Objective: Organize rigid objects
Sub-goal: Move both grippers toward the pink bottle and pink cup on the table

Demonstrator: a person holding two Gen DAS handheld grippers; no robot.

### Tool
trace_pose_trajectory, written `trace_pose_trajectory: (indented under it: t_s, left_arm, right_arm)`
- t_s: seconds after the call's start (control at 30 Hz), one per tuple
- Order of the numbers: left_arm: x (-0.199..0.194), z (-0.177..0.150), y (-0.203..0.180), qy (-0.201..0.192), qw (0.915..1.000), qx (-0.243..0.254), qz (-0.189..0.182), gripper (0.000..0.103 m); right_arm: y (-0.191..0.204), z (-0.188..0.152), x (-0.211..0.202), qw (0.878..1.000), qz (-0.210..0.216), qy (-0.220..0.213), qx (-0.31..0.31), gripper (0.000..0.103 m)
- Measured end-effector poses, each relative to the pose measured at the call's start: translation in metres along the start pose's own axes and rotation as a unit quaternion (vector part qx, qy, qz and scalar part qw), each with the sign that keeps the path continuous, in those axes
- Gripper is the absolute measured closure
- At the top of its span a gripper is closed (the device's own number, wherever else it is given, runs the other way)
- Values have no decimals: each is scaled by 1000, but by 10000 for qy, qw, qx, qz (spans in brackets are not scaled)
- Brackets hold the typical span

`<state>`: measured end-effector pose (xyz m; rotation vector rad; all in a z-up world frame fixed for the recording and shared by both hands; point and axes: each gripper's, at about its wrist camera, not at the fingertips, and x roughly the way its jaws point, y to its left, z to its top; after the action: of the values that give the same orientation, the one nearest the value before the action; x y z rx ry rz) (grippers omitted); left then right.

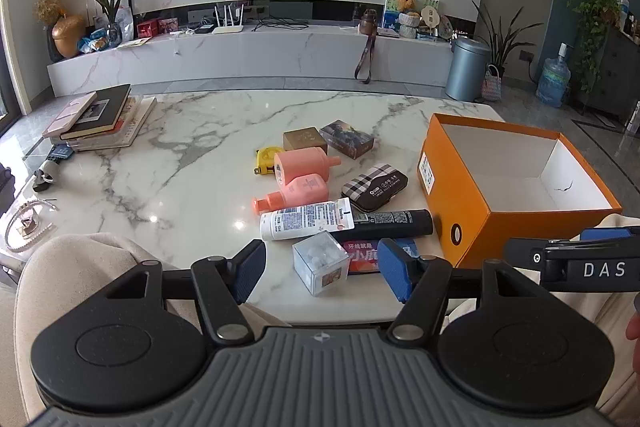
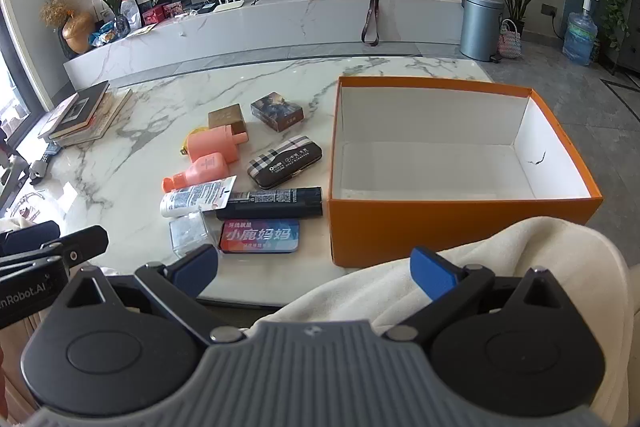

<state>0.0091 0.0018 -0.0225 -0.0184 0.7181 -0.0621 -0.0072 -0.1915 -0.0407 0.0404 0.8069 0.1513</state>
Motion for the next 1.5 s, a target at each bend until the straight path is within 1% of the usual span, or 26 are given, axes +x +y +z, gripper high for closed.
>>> trace_pose_trajectory:
  t_s: [0.27, 0.47, 0.53, 0.63, 0.73, 0.8, 0.87, 0.9, 0.97, 1.03, 1.1, 1.2, 1.27, 1.3, 1.4, 1.43, 1.47, 1.5]
  left_arm:
    - [7, 0, 2, 90, 9999, -12, -45, 27]
    - [16, 2, 3, 180, 9994, 24, -291, 27]
    - [20, 4, 3, 209, 9990, 102, -387, 27]
    - [30, 7, 2, 220, 9979, 418, -450, 27]
    - [42, 12, 3, 243, 9966, 651, -446, 28]
    - [54, 18, 10, 331, 9965, 562, -525, 30]
    - [66, 25, 19, 466, 9961, 454, -588, 31]
    - [71, 29, 23, 519, 9961, 399, -595, 31]
    - [82, 36, 30, 648, 9956, 318, -590, 31]
    - [93, 44, 38, 774, 9948, 200, -624, 31]
    - [106, 53, 47, 869, 9942, -36, -629, 31]
    - [131, 66, 62, 1018, 9921, -505, -527, 31]
    - [152, 69, 74, 1252, 9868, -926, -441, 31]
    - [163, 69, 80, 1416, 9820, -1186, -383, 31]
    - [190, 64, 95, 1817, 9627, -1943, -488, 31]
    - [196, 63, 98, 1898, 9571, -2127, -522, 31]
    - [202, 62, 99, 1964, 9518, -2296, -528, 31]
    - [207, 62, 101, 1986, 9469, -2475, -520, 31]
  right_arm:
    - [2, 0, 7, 10000, -15, 69, -21, 2]
    - [3, 3, 14, 9999, 24, 117, -52, 2]
    - [4, 4, 19, 9998, 80, 139, -72, 2]
    - [9, 6, 25, 9996, 217, 61, -192, 3]
    - [18, 14, 32, 9983, 377, -24, -451, 17]
    - [25, 20, 42, 9969, 518, 11, -592, 23]
    - [32, 26, 54, 9953, 669, 104, -695, 36]
    - [35, 30, 61, 9945, 738, 169, -718, 39]
    - [39, 39, 76, 9933, 861, 341, -693, 50]
    - [44, 49, 91, 9920, 977, 490, -627, 52]
    - [49, 60, 107, 9912, 1011, 611, -591, 52]
    - [58, 79, 131, 9904, 1056, 708, -549, 56]
    - [63, 92, 147, 9907, 1036, 743, -473, 58]
    - [65, 96, 154, 9910, 1005, 758, -447, 58]
    - [72, 103, 178, 9899, 996, 905, -446, 70]
    - [74, 104, 186, 9889, 1030, 982, -430, 76]
    - [75, 105, 193, 9877, 1063, 1060, -430, 79]
    - [77, 105, 201, 9873, 1046, 1110, -453, 79]
